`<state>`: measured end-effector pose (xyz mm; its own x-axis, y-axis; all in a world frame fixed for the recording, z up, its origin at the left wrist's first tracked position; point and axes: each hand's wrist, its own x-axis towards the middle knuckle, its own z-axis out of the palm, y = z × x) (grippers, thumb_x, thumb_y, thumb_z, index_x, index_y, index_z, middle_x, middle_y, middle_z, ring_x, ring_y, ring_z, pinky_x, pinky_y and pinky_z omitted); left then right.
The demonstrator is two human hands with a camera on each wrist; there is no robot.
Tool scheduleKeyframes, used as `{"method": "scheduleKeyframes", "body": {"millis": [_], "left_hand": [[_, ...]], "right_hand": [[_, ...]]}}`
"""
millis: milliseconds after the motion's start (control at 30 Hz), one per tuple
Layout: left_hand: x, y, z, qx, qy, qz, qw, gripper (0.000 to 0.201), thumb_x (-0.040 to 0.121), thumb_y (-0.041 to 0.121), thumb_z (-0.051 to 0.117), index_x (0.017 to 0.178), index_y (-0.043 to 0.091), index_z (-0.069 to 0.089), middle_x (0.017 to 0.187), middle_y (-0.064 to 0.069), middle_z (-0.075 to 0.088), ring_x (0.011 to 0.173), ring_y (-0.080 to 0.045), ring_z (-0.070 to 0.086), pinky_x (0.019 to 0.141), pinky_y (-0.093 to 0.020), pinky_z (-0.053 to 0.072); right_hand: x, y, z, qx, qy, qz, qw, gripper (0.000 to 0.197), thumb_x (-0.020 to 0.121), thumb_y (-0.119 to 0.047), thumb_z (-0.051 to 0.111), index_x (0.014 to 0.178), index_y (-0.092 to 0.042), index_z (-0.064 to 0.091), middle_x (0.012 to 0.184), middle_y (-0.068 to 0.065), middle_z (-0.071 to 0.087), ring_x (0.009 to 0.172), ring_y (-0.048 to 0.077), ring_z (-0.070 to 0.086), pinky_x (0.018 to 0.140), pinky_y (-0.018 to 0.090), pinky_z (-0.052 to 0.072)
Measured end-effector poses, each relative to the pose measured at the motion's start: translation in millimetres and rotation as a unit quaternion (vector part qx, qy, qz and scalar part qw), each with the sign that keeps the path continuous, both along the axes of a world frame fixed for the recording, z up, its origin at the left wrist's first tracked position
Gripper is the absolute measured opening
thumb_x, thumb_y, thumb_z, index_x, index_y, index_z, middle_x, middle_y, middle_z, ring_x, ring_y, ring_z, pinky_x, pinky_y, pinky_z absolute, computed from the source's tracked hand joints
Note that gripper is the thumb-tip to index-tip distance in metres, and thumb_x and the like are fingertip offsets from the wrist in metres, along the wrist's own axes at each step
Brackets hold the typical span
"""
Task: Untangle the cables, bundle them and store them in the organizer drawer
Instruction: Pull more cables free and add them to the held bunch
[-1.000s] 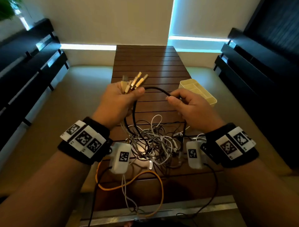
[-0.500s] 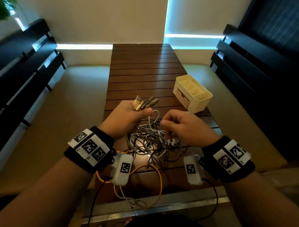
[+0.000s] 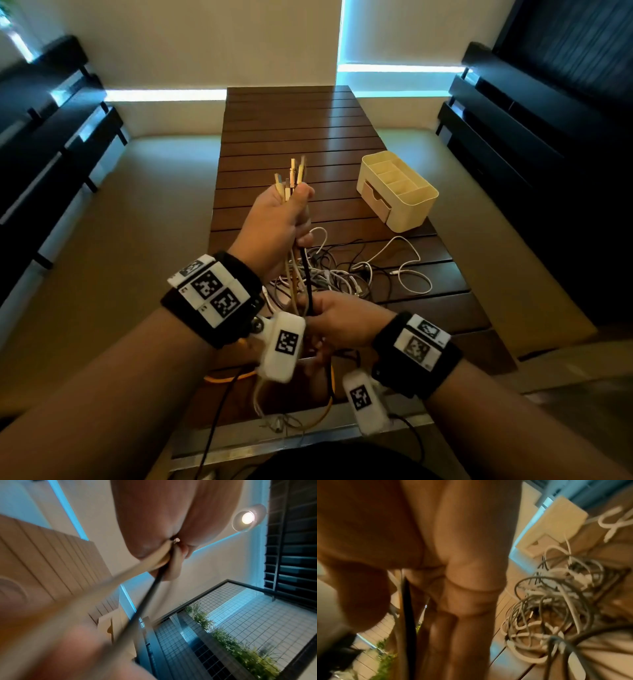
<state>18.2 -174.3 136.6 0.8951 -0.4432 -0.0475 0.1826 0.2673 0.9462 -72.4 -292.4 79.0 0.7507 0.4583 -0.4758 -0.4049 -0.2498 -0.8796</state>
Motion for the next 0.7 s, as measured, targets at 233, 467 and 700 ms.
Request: {"method": "scheduleKeyframes", "body": {"millis": [233, 467, 700], "left_hand": [[7.8, 13.3, -11.0, 0.042, -0.006, -0.013, 0.999, 0.017, 0.105, 0.022, 0.042, 0.114, 0.008, 0.045, 0.056, 0.005, 0.034, 0.048, -0.009, 0.032, 0.045, -0.02, 0.039], [10.8, 13.3, -15.5, 0.068, -0.02, -0.03, 0.997, 0.019, 0.105, 0.024, 0.042, 0.115, 0.009, 0.047, 0.058, 0.006, 0.039, 0.051, -0.009, 0.039, 0.053, -0.026, 0.046], [7.3, 13.3, -17.1, 0.037, -0.005, -0.01, 0.999, 0.017, 0.104, 0.026, 0.043, 0.115, 0.012, 0.045, 0.058, 0.006, 0.039, 0.051, -0.008, 0.039, 0.053, -0.024, 0.046]], "right_hand": [[-6.4, -28.9, 19.4, 0.076, 0.107, 0.029, 0.991, 0.013, 0.103, -0.018, 0.05, 0.114, -0.012, 0.051, 0.086, 0.014, 0.07, 0.068, 0.025, 0.068, 0.05, 0.03, 0.056], [8.8, -21.7, -16.2, -0.193, -0.125, 0.021, 0.973, 0.037, 0.085, -0.052, 0.067, 0.117, -0.039, 0.055, 0.113, -0.007, 0.067, 0.103, 0.015, 0.067, 0.091, 0.05, 0.056], [22.1, -25.9, -37.1, -0.049, -0.101, -0.101, 0.988, 0.044, 0.078, -0.058, 0.066, 0.12, -0.047, 0.054, 0.128, -0.008, 0.06, 0.12, 0.013, 0.058, 0.105, 0.044, 0.047]]}}
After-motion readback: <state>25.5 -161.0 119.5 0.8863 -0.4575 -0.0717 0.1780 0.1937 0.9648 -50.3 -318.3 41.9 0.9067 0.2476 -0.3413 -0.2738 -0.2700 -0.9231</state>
